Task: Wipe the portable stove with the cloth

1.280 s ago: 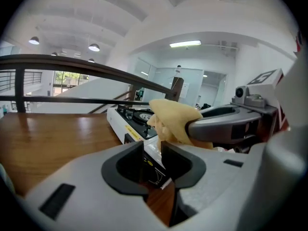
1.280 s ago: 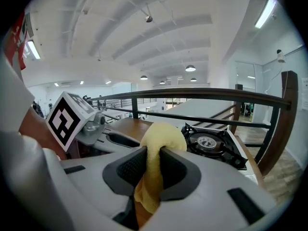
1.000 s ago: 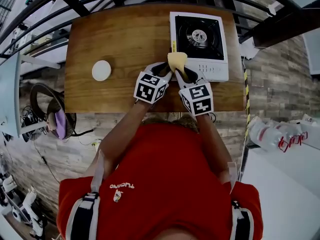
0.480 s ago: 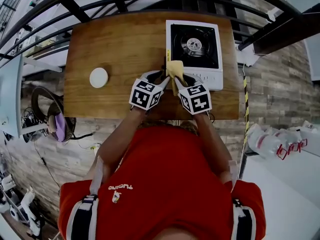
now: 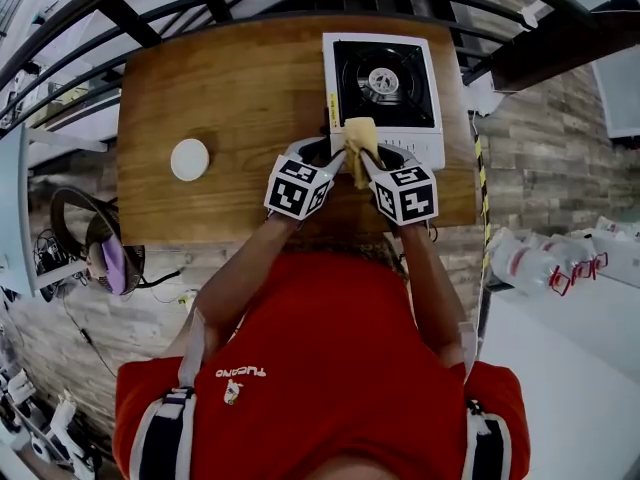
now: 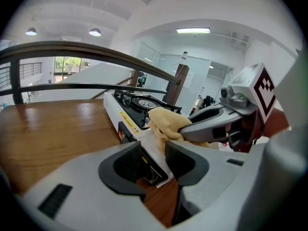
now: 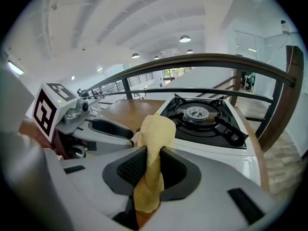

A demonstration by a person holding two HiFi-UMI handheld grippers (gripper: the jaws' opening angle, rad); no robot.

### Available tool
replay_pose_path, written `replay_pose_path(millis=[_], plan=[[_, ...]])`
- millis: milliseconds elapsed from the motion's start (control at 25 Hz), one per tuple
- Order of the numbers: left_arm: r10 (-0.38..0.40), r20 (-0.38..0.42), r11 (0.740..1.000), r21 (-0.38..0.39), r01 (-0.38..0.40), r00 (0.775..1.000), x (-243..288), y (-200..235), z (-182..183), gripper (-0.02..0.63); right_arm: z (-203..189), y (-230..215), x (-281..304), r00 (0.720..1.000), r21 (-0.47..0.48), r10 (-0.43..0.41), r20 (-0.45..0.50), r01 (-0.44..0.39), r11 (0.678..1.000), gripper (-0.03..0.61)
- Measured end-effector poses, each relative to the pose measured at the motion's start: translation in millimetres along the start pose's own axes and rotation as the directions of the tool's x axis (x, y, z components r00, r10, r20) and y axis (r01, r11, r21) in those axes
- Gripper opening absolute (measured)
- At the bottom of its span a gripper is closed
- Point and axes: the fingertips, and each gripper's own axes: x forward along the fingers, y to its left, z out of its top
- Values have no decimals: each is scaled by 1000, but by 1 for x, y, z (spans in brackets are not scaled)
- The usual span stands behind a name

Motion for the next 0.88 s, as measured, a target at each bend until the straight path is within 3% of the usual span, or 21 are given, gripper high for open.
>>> replay_pose_path(millis=[520,880], plan=[[28,0,998,-61,-28,1000,2,0,-4,163,-15,-48,-27,1000,29,-18,8,17,999,87],[32,-11,998,-55,-33,999,-1,3,-5,163,-26,-94,-53,996,81,-91,11,90,993,87]])
